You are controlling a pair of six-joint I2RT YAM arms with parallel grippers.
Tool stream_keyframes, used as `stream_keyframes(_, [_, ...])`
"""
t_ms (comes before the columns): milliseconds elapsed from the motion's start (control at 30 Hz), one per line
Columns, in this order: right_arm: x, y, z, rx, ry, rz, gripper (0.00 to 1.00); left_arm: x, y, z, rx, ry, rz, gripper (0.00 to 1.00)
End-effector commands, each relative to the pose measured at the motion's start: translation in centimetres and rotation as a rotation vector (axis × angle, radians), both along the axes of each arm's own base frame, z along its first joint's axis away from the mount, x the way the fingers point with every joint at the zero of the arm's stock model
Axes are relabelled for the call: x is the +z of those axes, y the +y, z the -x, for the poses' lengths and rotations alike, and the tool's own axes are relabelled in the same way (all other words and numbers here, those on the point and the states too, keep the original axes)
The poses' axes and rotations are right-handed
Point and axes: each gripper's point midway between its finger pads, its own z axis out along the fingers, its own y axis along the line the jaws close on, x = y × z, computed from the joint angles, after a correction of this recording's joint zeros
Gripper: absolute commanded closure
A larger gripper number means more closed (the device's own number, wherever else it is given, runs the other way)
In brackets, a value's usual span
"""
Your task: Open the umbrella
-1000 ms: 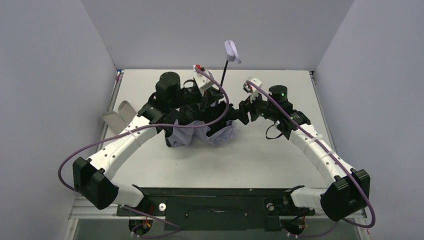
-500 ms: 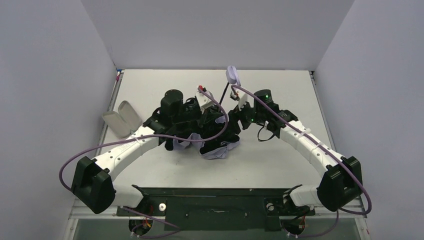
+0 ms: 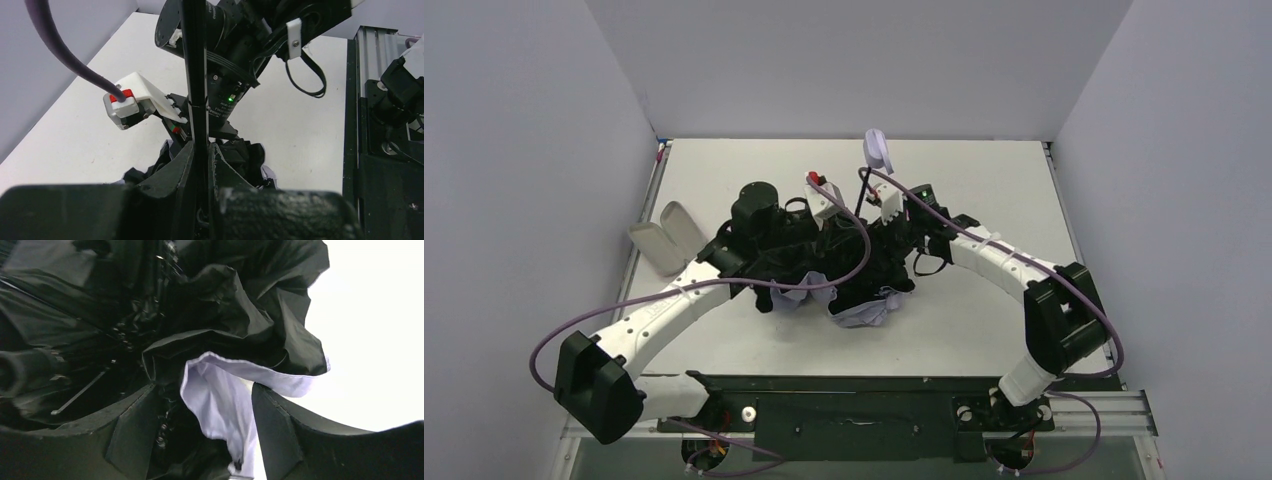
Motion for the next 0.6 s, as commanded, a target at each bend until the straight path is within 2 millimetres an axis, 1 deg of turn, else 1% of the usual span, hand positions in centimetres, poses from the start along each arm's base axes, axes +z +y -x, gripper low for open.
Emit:
stream_keyframes(0, [0.8, -2.4, -2.0, -0.059, -0.056, 0.040, 0.38, 6.0, 0.9, 1.3, -0.016, -0.124, 0.105, 1.00])
stream_keyframes(67, [-0.1, -4.7, -2.2, -0.074, -0.058, 0.092, 0.38, 6.4, 1.3, 1.4, -0.011, -0.130, 0.107, 1.00])
stream_keyframes(100, [-0.2, -5.4, -2.2, -0.060, -0.075, 0.118, 0.38, 6.5, 1.6, 1.4, -0.006, -0.133, 0.109, 1.00])
stream_keyframes(167, [-1.4, -7.4, -1.6, -0.048, -0.053, 0.192, 0.40, 6.8, 1.9, 1.3, -0.001, -0.138, 0.113, 1.00])
stream_keyframes(233, [-2.1, -9.4, -1.6, -0.049, -0.047, 0.258, 0.41, 6.9, 2.0, 1.2, -0.005, -0.141, 0.114, 1.00])
stream_keyframes(267, [-2.2, -10.5, -1.8, -0.068, -0.047, 0.282, 0.41, 6.9, 2.0, 1.3, -0.014, -0.139, 0.112, 1.00])
stream_keyframes(300, [-2.3, -11.2, -1.7, -0.064, -0.038, 0.303, 0.41, 6.8, 2.0, 1.2, -0.016, -0.139, 0.108, 1.00])
stream_keyframes(333, [-1.8, -11.7, -2.0, -0.072, -0.042, 0.297, 0.41, 6.6, 2.0, 1.1, -0.021, -0.138, 0.102, 1.00])
stream_keyframes(367, [-1.2, -11.8, -1.8, -0.062, -0.038, 0.286, 0.41, 6.4, 1.9, 1.0, -0.025, -0.135, 0.098, 1.00])
stream_keyframes(433, [1.2, -10.9, -1.7, -0.036, -0.062, 0.189, 0.39, 5.8, 1.6, 1.0, -0.039, -0.127, 0.089, 1.00])
stream_keyframes(467, [2.4, -9.8, -1.4, -0.003, -0.068, 0.119, 0.39, 5.3, 1.4, 0.8, -0.042, -0.115, 0.086, 1.00])
stream_keyframes(500, [4.1, -8.8, -0.9, 0.033, -0.096, 0.055, 0.37, 5.2, 1.3, 0.7, -0.042, -0.112, 0.087, 1.00])
stream_keyframes(533, [4.9, -8.1, -0.5, 0.047, -0.104, 0.020, 0.37, 5.0, 1.1, 0.4, -0.042, -0.105, 0.088, 1.00])
stream_keyframes(567, [6.6, -7.2, -0.2, 0.071, -0.145, -0.026, 0.35, 4.9, 1.0, 0.2, -0.037, -0.101, 0.091, 1.00])
